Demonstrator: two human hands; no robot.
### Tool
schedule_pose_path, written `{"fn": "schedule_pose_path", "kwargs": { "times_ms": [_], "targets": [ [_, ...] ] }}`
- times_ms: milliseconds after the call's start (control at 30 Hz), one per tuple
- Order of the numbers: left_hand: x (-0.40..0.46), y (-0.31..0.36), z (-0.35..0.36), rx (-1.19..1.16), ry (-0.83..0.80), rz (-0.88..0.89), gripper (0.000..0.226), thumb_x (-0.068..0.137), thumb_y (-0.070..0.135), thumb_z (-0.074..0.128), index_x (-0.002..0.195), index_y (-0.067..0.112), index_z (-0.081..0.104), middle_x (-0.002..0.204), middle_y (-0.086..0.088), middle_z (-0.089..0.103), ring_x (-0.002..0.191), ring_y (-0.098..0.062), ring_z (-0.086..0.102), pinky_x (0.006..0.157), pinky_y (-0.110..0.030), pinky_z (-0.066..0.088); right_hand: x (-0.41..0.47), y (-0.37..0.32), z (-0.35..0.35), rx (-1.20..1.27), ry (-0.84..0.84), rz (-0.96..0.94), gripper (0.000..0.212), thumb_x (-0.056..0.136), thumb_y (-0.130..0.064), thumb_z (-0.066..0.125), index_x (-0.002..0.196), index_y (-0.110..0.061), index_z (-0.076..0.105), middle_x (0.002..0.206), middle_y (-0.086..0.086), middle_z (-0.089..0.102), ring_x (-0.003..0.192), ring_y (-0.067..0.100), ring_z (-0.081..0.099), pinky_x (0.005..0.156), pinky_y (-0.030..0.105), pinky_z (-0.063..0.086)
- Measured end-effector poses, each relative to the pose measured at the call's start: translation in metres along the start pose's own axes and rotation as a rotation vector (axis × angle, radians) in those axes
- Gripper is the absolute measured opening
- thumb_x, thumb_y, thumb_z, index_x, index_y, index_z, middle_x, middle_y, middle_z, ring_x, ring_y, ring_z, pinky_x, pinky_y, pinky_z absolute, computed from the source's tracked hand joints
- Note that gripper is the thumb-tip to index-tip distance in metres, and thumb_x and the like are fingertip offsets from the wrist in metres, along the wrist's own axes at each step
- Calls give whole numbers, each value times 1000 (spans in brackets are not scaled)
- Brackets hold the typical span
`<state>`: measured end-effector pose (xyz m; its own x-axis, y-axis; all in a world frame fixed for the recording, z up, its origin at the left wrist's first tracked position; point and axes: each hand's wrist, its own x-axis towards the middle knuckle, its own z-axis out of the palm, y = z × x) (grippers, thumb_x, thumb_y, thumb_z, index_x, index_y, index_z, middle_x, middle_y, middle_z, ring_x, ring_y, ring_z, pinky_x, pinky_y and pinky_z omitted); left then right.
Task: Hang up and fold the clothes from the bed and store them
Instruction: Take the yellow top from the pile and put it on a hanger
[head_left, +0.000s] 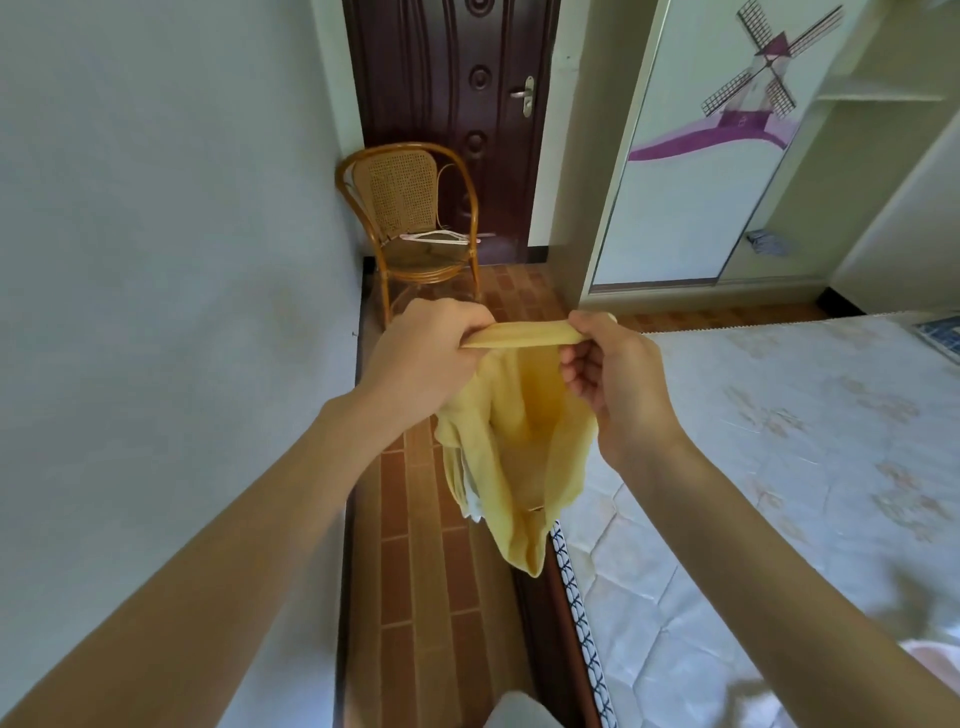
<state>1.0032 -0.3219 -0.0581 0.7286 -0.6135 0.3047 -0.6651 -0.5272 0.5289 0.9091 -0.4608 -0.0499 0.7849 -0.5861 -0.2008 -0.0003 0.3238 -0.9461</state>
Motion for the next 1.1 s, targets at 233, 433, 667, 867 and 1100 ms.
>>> {"fn": "schedule_pose_path", "kwargs": {
  "times_ms": [233, 433, 667, 867, 1100],
  "targets": [
    [69, -54, 18, 50, 34, -7, 16, 96, 20, 59, 104, 20, 72, 76, 11, 58, 71, -10, 56, 57, -20, 35, 87, 0, 29, -14, 13, 26, 23, 93, -14, 61, 71, -8, 62, 56, 3, 56, 49, 10, 49, 50, 18, 44],
    [155, -93, 31, 120, 59, -73, 13, 96, 20, 60, 102, 20, 71, 73, 7, 58, 67, -13, 55, 60, -26, 40, 183, -13, 63, -39, -82, 23, 26, 93, -15, 60, 67, -9, 62, 54, 2, 57, 48, 9, 49, 51, 20, 42],
    [258, -121, 35, 260, 161, -86, 13, 95, 20, 59, 98, 16, 71, 78, -6, 66, 71, -29, 59, 59, -33, 42, 293, -49, 85, -40, -160, -11, 23, 93, -15, 59, 72, -7, 63, 54, 2, 57, 46, 8, 50, 49, 18, 43],
    [318, -157, 46, 325, 163, -124, 12, 93, 16, 58, 96, 13, 69, 73, -3, 58, 70, -29, 57, 58, -33, 38, 363, -51, 101, -51, -197, 51, 22, 93, -17, 60, 73, -8, 62, 56, 0, 58, 50, 8, 51, 55, 20, 43],
    [394, -206, 55, 295, 148, -125, 12, 92, 16, 59, 95, 13, 70, 78, -9, 67, 72, -32, 60, 60, -41, 49, 455, -48, 132, -47, -210, 82, 21, 93, -18, 61, 73, -10, 61, 55, 0, 59, 48, 9, 50, 47, 17, 41]
  ]
}}
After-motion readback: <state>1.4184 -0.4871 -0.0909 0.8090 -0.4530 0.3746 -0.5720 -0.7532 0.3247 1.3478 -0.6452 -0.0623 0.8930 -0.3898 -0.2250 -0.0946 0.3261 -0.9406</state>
